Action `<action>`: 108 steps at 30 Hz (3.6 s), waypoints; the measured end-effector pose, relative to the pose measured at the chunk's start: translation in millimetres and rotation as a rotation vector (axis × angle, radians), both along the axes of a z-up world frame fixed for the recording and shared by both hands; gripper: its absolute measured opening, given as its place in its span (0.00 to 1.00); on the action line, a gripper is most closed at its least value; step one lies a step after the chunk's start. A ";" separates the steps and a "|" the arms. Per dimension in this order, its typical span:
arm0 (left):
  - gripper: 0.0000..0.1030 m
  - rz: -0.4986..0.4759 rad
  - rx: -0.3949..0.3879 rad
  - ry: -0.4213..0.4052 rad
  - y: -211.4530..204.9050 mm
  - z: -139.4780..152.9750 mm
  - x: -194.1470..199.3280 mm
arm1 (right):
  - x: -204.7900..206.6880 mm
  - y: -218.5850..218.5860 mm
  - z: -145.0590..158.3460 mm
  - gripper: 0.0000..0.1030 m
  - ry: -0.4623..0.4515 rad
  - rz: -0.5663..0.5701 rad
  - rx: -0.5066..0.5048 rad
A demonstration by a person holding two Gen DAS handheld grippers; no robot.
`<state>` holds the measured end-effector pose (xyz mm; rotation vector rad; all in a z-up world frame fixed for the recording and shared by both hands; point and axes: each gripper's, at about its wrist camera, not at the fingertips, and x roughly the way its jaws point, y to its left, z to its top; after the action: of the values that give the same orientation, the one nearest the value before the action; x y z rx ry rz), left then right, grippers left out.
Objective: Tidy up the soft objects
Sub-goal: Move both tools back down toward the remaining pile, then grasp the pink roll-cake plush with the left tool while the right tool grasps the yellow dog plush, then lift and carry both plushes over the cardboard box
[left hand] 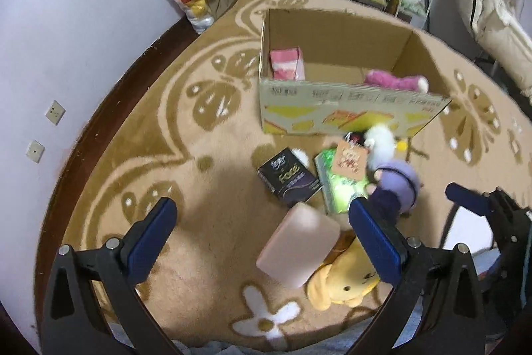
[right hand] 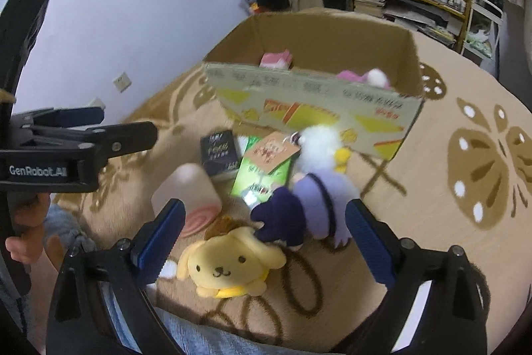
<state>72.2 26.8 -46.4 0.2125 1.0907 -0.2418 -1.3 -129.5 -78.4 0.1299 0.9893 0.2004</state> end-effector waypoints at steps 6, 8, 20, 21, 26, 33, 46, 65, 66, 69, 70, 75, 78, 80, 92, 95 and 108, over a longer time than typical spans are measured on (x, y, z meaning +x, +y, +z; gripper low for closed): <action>0.99 -0.029 0.048 0.088 -9.4 -24.0 2.0 | 1.2 11.2 -16.5 0.98 0.058 0.029 -0.016; 0.99 -0.041 0.058 0.120 -12.1 -31.3 2.6 | 1.8 14.2 -23.1 0.98 0.083 0.034 -0.019; 0.99 -0.046 0.123 0.248 -18.5 -68.0 7.5 | 8.6 22.8 -49.4 0.98 0.178 0.071 -0.009; 0.99 -0.046 0.131 0.241 -19.5 -68.1 7.2 | 9.1 24.2 -51.3 0.98 0.185 0.078 -0.007; 0.99 -0.060 0.154 0.261 -24.2 -75.2 5.2 | 11.6 29.1 -58.4 0.98 0.210 0.089 -0.008; 0.99 -0.077 0.175 0.280 -27.2 -83.0 4.7 | 14.8 37.3 -66.6 0.98 0.235 0.113 -0.014; 0.96 -0.068 0.233 0.315 -26.4 -98.4 8.2 | 23.4 48.4 -86.6 0.98 0.286 0.137 -0.020; 0.76 -0.074 0.222 0.357 -30.6 -110.6 8.3 | 23.3 49.5 -90.4 0.89 0.293 0.148 -0.010; 0.64 -0.080 0.197 0.367 -30.6 -110.3 7.8 | 21.2 49.3 -87.7 0.82 0.288 0.157 -0.001; 0.49 -0.090 0.165 0.361 -30.2 -106.4 6.5 | 18.3 54.3 -81.7 0.68 0.270 0.182 -0.009; 0.44 -0.086 0.151 0.358 -29.0 -104.4 6.8 | 17.4 54.7 -79.0 0.65 0.256 0.183 -0.020; 0.37 -0.037 0.146 0.304 -17.6 -91.3 11.1 | 14.1 51.5 -63.0 0.56 0.170 0.153 -0.074; 0.36 -0.003 0.123 0.264 -10.1 -79.8 13.1 | 11.8 45.9 -51.2 0.55 0.116 0.129 -0.093; 0.36 0.012 0.126 0.214 -7.3 -70.7 13.4 | 10.2 41.3 -42.9 0.54 0.080 0.108 -0.103; 0.29 0.054 0.075 0.016 -4.8 -23.4 19.8 | 10.1 18.4 -3.1 0.53 -0.064 0.005 -0.094; 0.28 0.056 0.054 -0.050 -4.9 -6.1 17.9 | 11.1 10.8 7.9 0.52 -0.100 -0.031 -0.094; 0.27 0.062 -0.043 -0.273 -10.7 55.2 20.1 | 12.2 -9.4 48.0 0.52 -0.251 -0.120 -0.122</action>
<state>92.3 16.1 8.8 0.1669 0.8190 -0.1743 10.9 -138.9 -30.4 0.0503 0.7389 0.0439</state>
